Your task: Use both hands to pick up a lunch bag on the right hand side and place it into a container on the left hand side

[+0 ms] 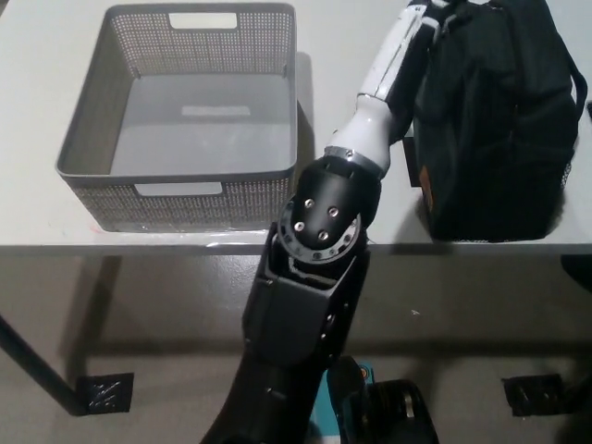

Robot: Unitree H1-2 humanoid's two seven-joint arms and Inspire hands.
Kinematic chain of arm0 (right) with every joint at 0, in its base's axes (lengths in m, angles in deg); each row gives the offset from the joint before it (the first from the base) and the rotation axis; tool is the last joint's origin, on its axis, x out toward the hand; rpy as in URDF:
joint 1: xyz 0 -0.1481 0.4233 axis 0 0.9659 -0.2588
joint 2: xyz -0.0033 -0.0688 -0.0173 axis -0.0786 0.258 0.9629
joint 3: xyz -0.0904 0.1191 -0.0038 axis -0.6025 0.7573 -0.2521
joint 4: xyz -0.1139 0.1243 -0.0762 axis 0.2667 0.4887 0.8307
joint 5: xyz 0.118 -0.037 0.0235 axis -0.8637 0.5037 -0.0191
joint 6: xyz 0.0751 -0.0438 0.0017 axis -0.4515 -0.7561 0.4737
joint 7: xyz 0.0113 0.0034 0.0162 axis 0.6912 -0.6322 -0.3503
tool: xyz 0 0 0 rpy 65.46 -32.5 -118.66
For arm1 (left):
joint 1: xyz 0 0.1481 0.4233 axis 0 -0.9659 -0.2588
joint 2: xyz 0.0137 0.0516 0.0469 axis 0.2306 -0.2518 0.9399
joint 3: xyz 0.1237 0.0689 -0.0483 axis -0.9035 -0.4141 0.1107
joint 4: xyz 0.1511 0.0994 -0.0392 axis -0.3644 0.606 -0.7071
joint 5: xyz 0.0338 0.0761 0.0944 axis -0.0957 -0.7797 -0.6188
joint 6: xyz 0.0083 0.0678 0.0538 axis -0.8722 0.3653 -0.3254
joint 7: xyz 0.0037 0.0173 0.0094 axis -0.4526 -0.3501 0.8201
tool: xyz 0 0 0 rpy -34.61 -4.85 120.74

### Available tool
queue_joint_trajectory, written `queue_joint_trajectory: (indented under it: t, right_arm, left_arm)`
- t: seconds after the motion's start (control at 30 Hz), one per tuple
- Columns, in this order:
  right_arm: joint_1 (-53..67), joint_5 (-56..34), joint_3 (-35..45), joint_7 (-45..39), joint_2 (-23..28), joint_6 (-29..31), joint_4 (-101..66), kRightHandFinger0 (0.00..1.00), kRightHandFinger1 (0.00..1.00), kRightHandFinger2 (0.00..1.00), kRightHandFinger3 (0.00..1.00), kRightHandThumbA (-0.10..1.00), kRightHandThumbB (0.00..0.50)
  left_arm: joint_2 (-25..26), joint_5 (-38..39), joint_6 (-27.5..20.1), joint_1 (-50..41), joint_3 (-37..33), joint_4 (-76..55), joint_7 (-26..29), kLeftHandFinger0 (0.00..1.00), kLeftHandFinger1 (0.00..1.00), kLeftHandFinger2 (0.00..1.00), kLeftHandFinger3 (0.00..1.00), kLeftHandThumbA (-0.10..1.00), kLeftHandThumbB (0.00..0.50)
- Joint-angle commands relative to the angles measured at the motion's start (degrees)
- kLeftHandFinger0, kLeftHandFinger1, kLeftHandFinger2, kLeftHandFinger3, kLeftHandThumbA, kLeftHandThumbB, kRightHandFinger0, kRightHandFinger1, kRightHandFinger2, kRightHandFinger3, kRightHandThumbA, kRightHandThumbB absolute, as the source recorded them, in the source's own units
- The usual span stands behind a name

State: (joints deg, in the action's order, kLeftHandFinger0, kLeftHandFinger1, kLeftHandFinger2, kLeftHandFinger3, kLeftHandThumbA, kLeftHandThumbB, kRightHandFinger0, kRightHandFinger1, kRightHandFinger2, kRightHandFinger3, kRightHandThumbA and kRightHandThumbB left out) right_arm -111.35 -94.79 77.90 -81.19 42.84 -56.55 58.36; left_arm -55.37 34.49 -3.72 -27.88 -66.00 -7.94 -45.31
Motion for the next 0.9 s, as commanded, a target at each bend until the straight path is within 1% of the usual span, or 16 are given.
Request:
queue_joint_trajectory:
  t: [0.0,0.03,0.17,0.2,0.23,0.3,0.33,0.37,0.4,0.47,0.57,0.67,0.7,0.77,0.8,0.87]
  right_arm:
    - [-3.9,1.5,-1.7,0.9,-1.4,0.3,1.8,1.00,1.00,1.00,1.00,1.00,0.221]
    - [-4.0,1.7,-2.0,0.8,-1.7,0.4,2.2,1.00,1.00,1.00,1.00,1.00,0.214]
    - [-4.5,1.0,-2.2,0.6,-1.6,0.7,4.1,1.00,1.00,1.00,1.00,1.00,0.218]
    - [-4.5,1.0,-2.3,0.6,-1.7,0.8,4.2,1.00,1.00,1.00,1.00,1.00,0.205]
    - [-4.6,0.9,-2.4,0.5,-1.7,1.2,5.0,1.00,1.00,1.00,1.00,1.00,0.227]
    - [-4.7,0.8,-2.6,0.4,-1.9,1.4,5.6,1.00,1.00,1.00,1.00,1.00,0.227]
    - [-4.6,0.8,-2.7,0.3,-1.9,1.4,5.6,1.00,1.00,1.00,1.00,1.00,0.218]
    - [-4.3,0.5,-2.7,0.2,-2.0,1.3,5.4,1.00,1.00,1.00,1.00,1.00,0.205]
    - [-4.3,0.4,-2.7,0.1,-2.0,1.3,5.4,1.00,1.00,1.00,1.00,1.00,0.203]
    - [-4.2,0.2,-2.6,0.3,-2.1,0.8,5.1,1.00,1.00,1.00,1.00,1.00,0.210]
    - [-4.1,-0.6,-2.4,0.1,-2.2,0.2,4.9,1.00,1.00,1.00,1.00,1.00,0.210]
    - [-4.0,-0.3,-2.5,0.0,-1.9,0.3,4.9,1.00,1.00,1.00,1.00,1.00,0.226]
    - [-4.0,-0.5,-2.4,-0.2,-1.7,0.5,5.1,1.00,1.00,1.00,1.00,1.00,0.236]
    - [-4.1,-0.7,-1.9,-0.3,-1.0,0.7,4.8,1.00,1.00,1.00,1.00,1.00,0.224]
    - [-4.2,-0.7,-1.6,-0.2,-0.5,0.5,4.5,1.00,1.00,1.00,1.00,1.00,0.237]
    - [-4.6,-0.4,-1.3,-0.1,0.4,-0.3,3.8,1.00,1.00,1.00,1.00,1.00,0.221]
  left_arm:
    - [-1.4,0.8,-6.5,3.1,2.6,2.4,6.5,1.00,1.00,1.00,1.00,1.00,0.376]
    - [-1.2,0.8,-7.3,3.3,3.2,3.6,7.1,1.00,1.00,1.00,1.00,1.00,0.378]
    - [-0.8,0.0,-9.0,3.6,4.1,6.8,8.7,1.00,1.00,1.00,1.00,1.00,0.372]
    - [-0.7,0.0,-9.0,3.5,4.1,7.0,8.8,1.00,1.00,1.00,1.00,1.00,0.358]
    - [-0.9,0.5,-8.8,3.2,4.2,7.7,8.7,1.00,1.00,1.00,1.00,1.00,0.406]
    - [-1.1,0.9,-8.5,3.0,4.1,8.8,8.6,1.00,1.00,1.00,1.00,1.00,0.416]
    - [-1.1,0.8,-8.6,3.0,4.0,9.6,8.7,1.00,1.00,1.00,1.00,1.00,0.418]
    - [-1.0,0.7,-9.3,3.3,3.8,11.4,8.7,1.00,1.00,1.00,1.00,1.00,0.415]
    - [-0.9,0.6,-10.0,3.6,3.6,12.7,8.7,1.00,1.00,1.00,1.00,1.00,0.406]
    - [-1.1,0.4,-11.2,3.9,3.3,14.9,8.8,1.00,1.00,1.00,1.00,1.00,0.403]
    - [-1.0,0.2,-11.8,4.4,3.1,16.9,9.2,1.00,1.00,1.00,1.00,1.00,0.399]
    - [-0.9,0.5,-11.8,4.7,3.1,18.3,9.2,1.00,1.00,1.00,1.00,1.00,0.409]
    - [-0.7,0.5,-11.8,4.7,3.0,18.8,9.0,1.00,1.00,1.00,1.00,1.00,0.405]
    - [-0.3,0.1,-11.7,5.0,2.5,19.9,8.7,1.00,1.00,1.00,1.00,1.00,0.390]
    - [-0.2,0.1,-11.7,5.2,2.4,20.6,8.7,1.00,1.00,1.00,1.00,1.00,0.388]
    - [0.7,-0.1,-12.2,5.4,2.4,22.3,9.0,1.00,1.00,1.00,1.00,1.00,0.374]
